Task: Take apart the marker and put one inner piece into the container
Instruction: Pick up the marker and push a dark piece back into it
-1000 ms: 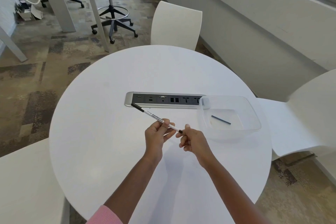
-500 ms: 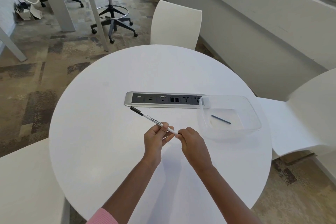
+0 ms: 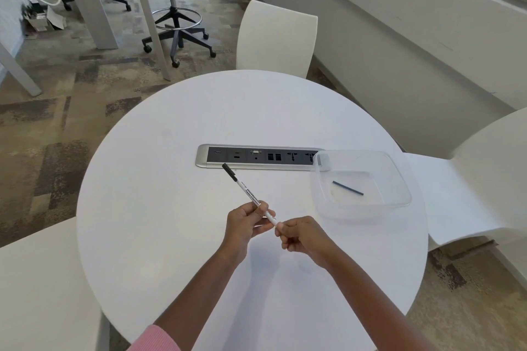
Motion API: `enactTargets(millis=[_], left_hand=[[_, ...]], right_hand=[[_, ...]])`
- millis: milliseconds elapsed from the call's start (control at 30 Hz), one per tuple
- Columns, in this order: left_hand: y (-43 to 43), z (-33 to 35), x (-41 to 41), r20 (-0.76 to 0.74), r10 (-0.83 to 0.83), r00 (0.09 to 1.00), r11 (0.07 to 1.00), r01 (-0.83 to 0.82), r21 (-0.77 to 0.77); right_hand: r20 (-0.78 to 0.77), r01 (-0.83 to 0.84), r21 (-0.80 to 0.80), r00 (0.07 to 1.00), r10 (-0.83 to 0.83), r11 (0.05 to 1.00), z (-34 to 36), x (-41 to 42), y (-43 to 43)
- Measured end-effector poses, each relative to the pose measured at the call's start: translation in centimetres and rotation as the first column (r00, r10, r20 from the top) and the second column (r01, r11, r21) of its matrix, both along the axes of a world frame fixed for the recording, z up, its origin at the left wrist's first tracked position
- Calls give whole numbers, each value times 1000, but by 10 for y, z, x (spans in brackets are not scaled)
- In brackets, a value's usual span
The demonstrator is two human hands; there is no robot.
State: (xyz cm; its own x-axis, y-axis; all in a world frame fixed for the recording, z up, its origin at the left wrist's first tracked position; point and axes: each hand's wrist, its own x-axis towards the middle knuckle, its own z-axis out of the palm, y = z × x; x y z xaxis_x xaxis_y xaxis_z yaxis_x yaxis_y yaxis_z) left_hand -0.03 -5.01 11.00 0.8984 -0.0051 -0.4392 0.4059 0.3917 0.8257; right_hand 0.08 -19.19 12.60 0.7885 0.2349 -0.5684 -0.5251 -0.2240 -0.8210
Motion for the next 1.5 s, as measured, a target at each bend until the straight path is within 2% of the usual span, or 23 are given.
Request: enactTargets(millis=[67, 100, 167, 233, 300, 367, 533, 767, 933, 1033, 1133, 1200, 1400, 1500], left_hand=[[2, -2, 1, -19, -11, 1000, 1000, 11, 8], [3, -3, 2, -27, -13, 1000, 1000, 13, 26], [6, -6, 5, -36, -12, 999, 994, 16, 107], [10, -12, 7, -32, -64, 997, 966, 70, 250], [10, -19, 7, -36, -162, 986, 899, 162, 407], [9, -25, 5, -43, -231, 972, 830, 220, 513], [2, -33, 3, -30, -313, 949, 735, 262, 626], [5, -40, 9, -43, -365, 930, 629, 281, 724], [9, -48, 12, -38, -359, 933, 433, 202, 878], [14, -55, 13, -52, -411, 910, 235, 161, 959], [19, -64, 14, -168, -462, 871, 27, 203, 979], [23, -69, 15, -152, -472, 868, -83, 127, 988], [29, -87, 17, -211, -479, 852, -222, 116, 968], [31, -94, 15, -281, -478, 832, -238, 185, 954]], right_hand=[[-43, -61, 16, 997, 62, 998, 1, 1, -1], [-29, -109, -33, 994, 108, 993, 0, 1, -1], [63, -180, -244, 978, 201, 953, -4, 2, 2], [218, -78, -406, 959, 180, 910, -12, 4, 7], [341, 73, -409, 937, 78, 909, -16, 7, 12], [378, 133, -394, 925, 29, 909, -19, 12, 19], [334, 84, -423, 940, 69, 902, -28, 21, 30], [273, 127, -419, 962, -9, 899, -37, 33, 37], [287, 194, -534, 957, -39, 823, -46, 42, 39], [296, 171, -606, 955, 21, 777, -50, 45, 43], [291, 131, -668, 952, 95, 732, -54, 46, 48], [283, 105, -690, 950, 133, 716, -57, 46, 51], [262, 97, -693, 957, 124, 714, -64, 44, 58], [253, 98, -690, 961, 113, 718, -65, 44, 60]])
